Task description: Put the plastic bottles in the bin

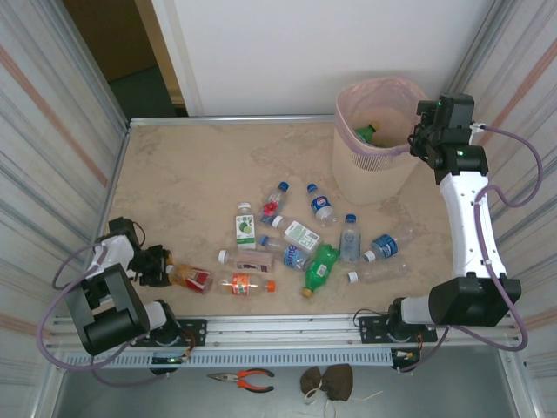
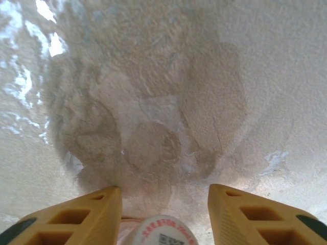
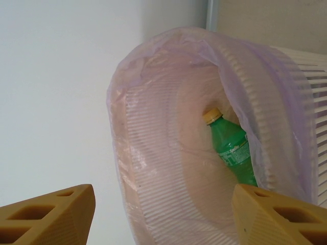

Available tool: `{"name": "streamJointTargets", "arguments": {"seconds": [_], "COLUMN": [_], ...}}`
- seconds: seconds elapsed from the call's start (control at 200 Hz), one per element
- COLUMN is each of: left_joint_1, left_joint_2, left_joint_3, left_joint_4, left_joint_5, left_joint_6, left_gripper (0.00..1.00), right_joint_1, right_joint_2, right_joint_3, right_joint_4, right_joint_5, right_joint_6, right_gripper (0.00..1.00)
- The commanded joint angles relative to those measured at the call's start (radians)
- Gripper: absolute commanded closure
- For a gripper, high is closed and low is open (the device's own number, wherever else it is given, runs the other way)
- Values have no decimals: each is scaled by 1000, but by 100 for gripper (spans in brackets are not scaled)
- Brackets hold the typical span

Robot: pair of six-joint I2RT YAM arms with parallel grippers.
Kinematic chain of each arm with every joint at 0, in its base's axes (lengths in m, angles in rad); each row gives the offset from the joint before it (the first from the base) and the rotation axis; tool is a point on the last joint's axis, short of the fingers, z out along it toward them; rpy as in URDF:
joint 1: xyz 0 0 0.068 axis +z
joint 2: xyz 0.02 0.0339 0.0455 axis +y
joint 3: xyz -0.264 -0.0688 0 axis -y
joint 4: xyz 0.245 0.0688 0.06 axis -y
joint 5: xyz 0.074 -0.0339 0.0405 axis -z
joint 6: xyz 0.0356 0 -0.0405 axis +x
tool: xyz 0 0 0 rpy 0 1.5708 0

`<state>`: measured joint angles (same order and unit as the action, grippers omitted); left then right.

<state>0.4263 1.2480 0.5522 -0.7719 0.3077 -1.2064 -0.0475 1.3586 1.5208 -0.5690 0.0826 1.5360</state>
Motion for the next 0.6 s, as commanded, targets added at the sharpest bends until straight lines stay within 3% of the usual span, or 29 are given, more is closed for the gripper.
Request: {"name": "streamJointTargets", "arguments": {"seconds": [0.0, 0.276, 0.441, 0.596], "left_joint_1": [6, 7, 6, 7], "left_joint_2": [-1, -93, -150, -190], "left_joint_3": [12, 61, 98, 117], "left_joint_4": [-12, -31, -10, 120], "left_joint_5": [8, 18, 57, 155], "left_joint_6": [24, 27, 39, 73], "left_gripper": [57, 72, 74, 75], "right_joint_1": [-8, -9, -9, -9], "right_joint_2": [-31, -48, -55, -59], "right_joint_3": [-14, -15, -14, -19], "right_joint_4": [-16, -16, -12, 16], "right_joint_5": [21, 23, 23, 2], "right_joint_6": [-10, -8, -10, -35], "right_gripper": [30, 30, 31, 31]}}
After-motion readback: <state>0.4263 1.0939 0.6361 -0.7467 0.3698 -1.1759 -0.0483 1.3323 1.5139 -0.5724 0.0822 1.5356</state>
